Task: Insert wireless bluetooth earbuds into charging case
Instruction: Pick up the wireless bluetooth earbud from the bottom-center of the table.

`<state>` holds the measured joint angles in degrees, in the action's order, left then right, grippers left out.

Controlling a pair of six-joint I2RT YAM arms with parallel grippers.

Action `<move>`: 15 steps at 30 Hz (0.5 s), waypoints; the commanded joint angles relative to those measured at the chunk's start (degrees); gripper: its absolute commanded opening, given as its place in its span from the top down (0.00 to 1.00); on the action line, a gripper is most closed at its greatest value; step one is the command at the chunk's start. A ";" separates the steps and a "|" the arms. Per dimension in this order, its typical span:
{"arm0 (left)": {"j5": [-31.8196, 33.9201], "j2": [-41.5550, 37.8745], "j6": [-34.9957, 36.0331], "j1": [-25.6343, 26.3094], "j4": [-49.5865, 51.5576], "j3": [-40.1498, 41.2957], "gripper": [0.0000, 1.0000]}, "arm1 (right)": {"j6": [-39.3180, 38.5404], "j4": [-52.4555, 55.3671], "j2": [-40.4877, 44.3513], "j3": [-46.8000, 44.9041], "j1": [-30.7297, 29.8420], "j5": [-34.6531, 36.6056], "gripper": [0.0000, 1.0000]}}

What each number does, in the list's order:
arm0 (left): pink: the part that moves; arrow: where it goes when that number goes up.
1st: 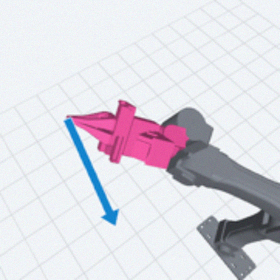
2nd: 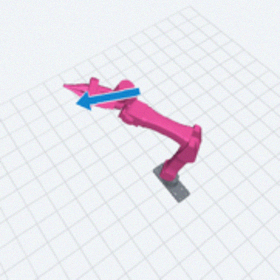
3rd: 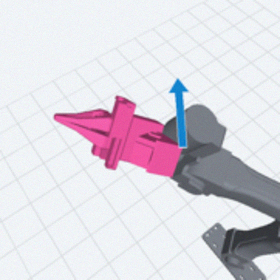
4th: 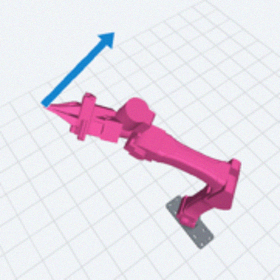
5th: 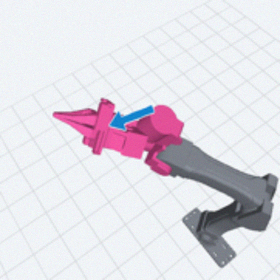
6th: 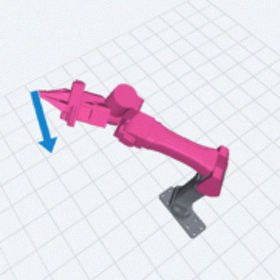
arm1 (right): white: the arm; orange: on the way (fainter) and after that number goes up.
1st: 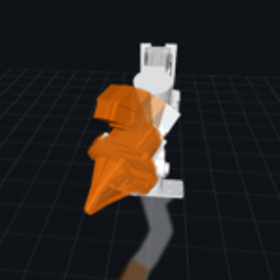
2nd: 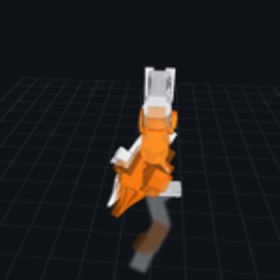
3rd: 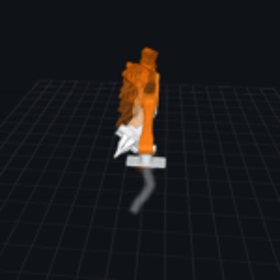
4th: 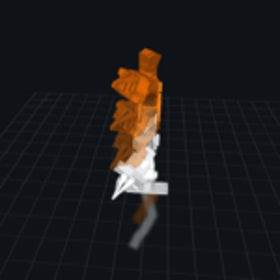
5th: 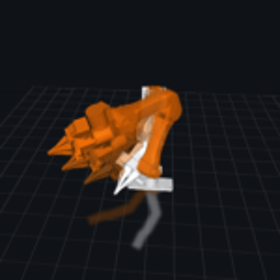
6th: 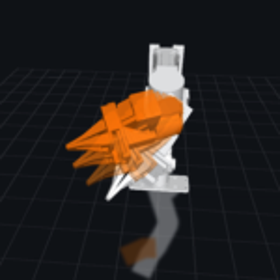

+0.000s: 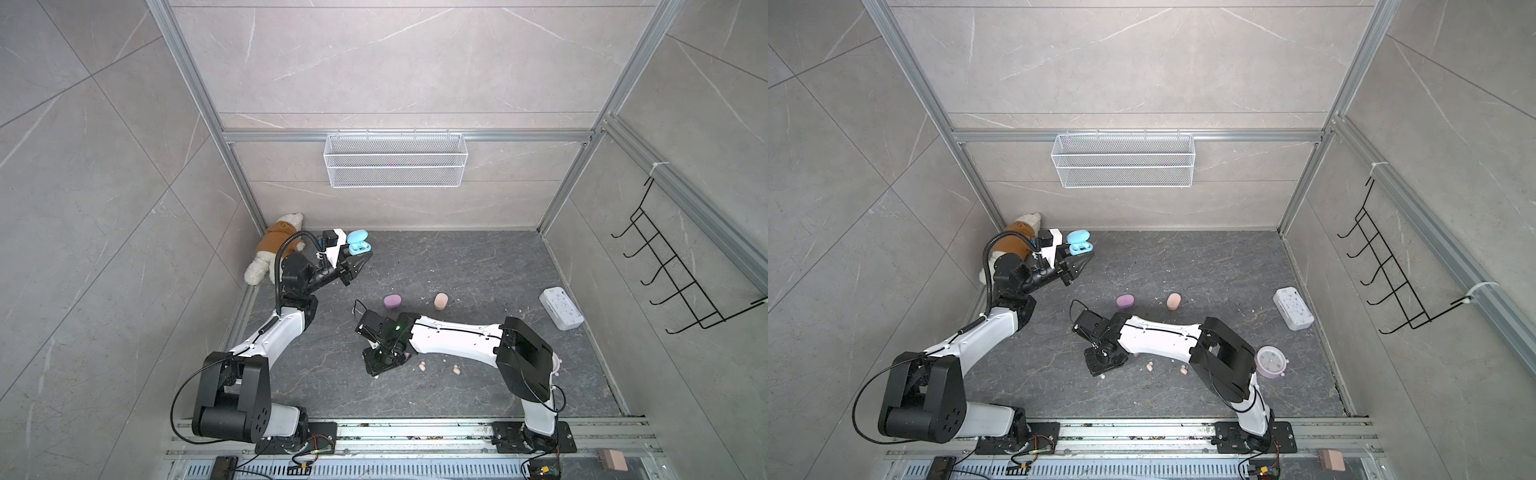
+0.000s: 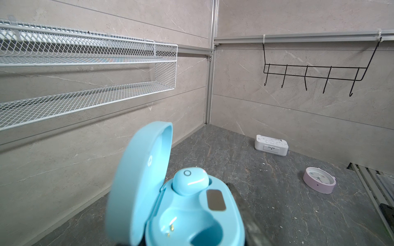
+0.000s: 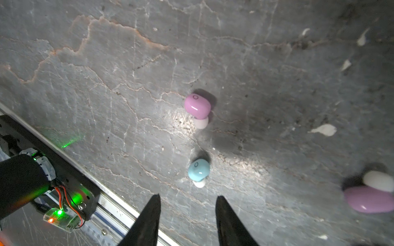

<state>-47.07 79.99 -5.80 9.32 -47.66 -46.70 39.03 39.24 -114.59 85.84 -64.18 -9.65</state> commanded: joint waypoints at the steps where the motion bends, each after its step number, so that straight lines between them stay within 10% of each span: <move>1: -0.84 -1.15 -0.04 -0.36 -2.30 -1.22 0.86 | 4.82 0.19 -1.95 0.15 -0.42 0.64 0.55; 15: -0.03 -0.86 -0.22 -0.18 -3.14 -0.50 0.86 | 10.22 -1.96 -3.33 -1.99 -1.29 4.66 0.57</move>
<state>-47.00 79.99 -6.04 9.32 -48.01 -46.70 47.20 36.82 -116.90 84.86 -65.10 -7.38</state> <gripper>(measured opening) 0.420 0.429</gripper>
